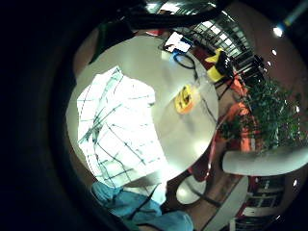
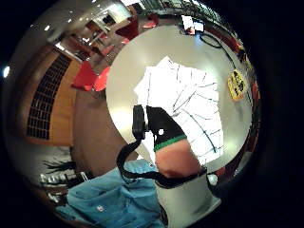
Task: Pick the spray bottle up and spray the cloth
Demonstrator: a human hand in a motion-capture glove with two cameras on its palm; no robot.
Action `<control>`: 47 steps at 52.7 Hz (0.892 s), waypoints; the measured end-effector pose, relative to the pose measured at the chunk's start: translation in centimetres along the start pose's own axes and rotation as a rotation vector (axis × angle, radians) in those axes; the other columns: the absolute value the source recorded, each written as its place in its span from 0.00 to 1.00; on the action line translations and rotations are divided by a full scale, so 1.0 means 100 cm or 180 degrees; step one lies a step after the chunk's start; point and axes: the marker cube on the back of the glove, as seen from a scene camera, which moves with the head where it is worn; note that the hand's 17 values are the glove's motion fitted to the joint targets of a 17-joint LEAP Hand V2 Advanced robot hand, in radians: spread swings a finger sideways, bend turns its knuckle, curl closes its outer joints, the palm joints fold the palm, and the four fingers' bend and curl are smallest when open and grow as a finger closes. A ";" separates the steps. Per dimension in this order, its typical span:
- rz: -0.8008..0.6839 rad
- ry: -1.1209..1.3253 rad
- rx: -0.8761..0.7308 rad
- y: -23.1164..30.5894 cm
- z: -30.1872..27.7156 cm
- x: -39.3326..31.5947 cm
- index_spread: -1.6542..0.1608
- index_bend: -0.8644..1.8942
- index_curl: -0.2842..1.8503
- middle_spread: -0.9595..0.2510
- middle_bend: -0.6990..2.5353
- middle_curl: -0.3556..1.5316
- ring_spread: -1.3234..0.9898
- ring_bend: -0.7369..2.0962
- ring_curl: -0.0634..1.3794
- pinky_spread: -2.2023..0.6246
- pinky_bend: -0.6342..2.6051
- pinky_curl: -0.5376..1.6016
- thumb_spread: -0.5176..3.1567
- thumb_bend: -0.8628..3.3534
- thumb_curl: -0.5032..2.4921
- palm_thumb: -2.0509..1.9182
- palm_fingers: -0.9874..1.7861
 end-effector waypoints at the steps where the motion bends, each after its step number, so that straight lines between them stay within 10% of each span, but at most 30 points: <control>1: 0.0001 -0.0018 0.0018 0.000 -0.001 0.001 0.84 0.32 0.13 0.82 0.27 0.21 0.60 0.37 0.08 0.82 0.36 0.31 0.26 0.25 0.19 0.60 0.45; 47: 0.0854 -0.1262 0.2345 0.037 -0.004 0.084 0.80 0.35 0.20 0.84 0.30 0.34 0.64 0.44 0.22 0.86 0.40 0.40 0.43 0.21 0.28 0.67 0.44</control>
